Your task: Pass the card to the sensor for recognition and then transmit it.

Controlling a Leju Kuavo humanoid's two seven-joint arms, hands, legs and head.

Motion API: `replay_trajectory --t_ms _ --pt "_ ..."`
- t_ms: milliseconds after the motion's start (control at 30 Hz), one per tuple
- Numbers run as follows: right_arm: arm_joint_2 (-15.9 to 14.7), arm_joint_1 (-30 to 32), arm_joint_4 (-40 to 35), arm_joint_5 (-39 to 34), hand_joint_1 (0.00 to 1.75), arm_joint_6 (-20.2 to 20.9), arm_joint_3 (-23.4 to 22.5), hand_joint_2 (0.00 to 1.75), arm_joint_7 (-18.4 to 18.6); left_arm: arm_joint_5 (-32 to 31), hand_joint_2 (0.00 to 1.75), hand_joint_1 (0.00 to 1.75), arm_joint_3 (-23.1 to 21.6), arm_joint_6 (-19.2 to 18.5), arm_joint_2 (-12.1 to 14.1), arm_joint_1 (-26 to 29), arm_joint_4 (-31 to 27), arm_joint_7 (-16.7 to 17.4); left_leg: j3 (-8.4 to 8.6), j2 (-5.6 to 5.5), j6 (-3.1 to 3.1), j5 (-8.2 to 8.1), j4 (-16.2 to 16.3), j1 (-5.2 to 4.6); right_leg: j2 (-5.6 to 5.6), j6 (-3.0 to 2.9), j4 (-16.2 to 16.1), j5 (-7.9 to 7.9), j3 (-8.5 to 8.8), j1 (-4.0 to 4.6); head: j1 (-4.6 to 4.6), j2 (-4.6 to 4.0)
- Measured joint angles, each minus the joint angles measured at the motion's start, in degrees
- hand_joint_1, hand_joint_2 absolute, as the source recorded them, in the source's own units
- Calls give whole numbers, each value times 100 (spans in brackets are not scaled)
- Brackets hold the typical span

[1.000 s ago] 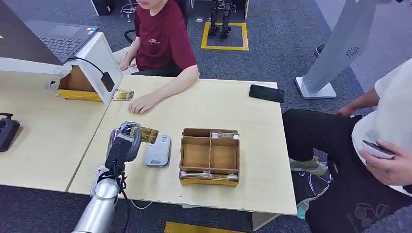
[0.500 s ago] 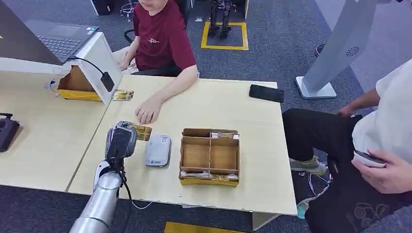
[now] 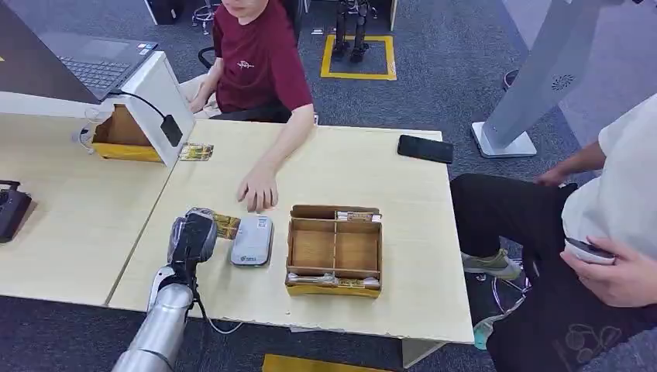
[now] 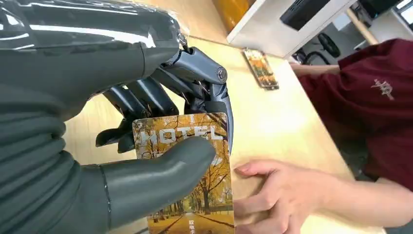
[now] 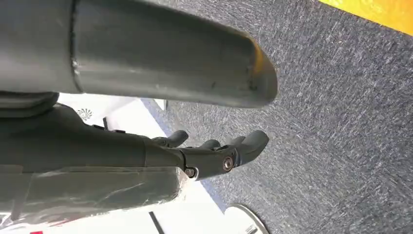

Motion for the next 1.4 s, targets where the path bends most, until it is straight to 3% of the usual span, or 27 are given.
replay_trajectory --t_ms 400,1400 --pt "0 0 0 57 0 0 -28 0 2 -111 175 175 0 -109 -66 99 48 33 0 0 0 0 0 0 -1 0 0 0 0 0 0 0" --pt "9 -16 0 264 0 15 -28 0 0 -485 175 175 0 317 -324 -11 712 153 2 -2 0 0 0 0 -3 0 0 0 1 0 -2 0"
